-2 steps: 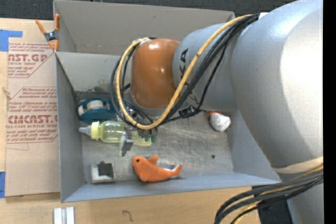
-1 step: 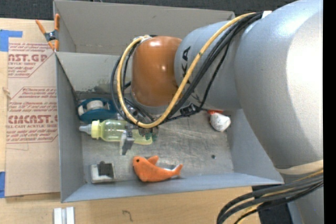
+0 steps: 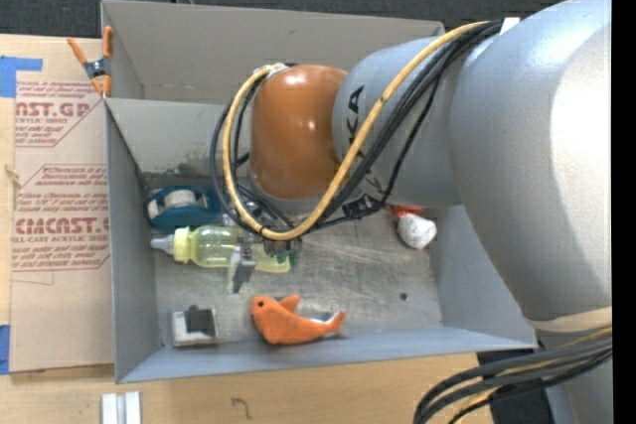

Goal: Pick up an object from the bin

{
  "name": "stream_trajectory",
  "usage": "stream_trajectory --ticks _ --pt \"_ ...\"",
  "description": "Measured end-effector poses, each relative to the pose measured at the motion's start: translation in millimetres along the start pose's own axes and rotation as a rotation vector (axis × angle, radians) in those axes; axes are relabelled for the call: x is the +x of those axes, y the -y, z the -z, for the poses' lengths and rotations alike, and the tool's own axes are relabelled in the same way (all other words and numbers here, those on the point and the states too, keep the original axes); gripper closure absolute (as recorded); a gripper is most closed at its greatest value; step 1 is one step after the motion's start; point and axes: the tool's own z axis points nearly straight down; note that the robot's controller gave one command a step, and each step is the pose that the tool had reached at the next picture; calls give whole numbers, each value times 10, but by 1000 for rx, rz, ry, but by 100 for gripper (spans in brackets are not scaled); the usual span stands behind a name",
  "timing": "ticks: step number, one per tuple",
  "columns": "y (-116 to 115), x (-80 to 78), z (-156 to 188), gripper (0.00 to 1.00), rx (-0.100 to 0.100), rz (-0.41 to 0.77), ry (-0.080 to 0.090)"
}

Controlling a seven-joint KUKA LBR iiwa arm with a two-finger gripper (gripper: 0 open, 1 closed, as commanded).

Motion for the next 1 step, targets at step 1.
stream_trajectory --ticks 1 --pt "1 6 137 100 1 0 -2"
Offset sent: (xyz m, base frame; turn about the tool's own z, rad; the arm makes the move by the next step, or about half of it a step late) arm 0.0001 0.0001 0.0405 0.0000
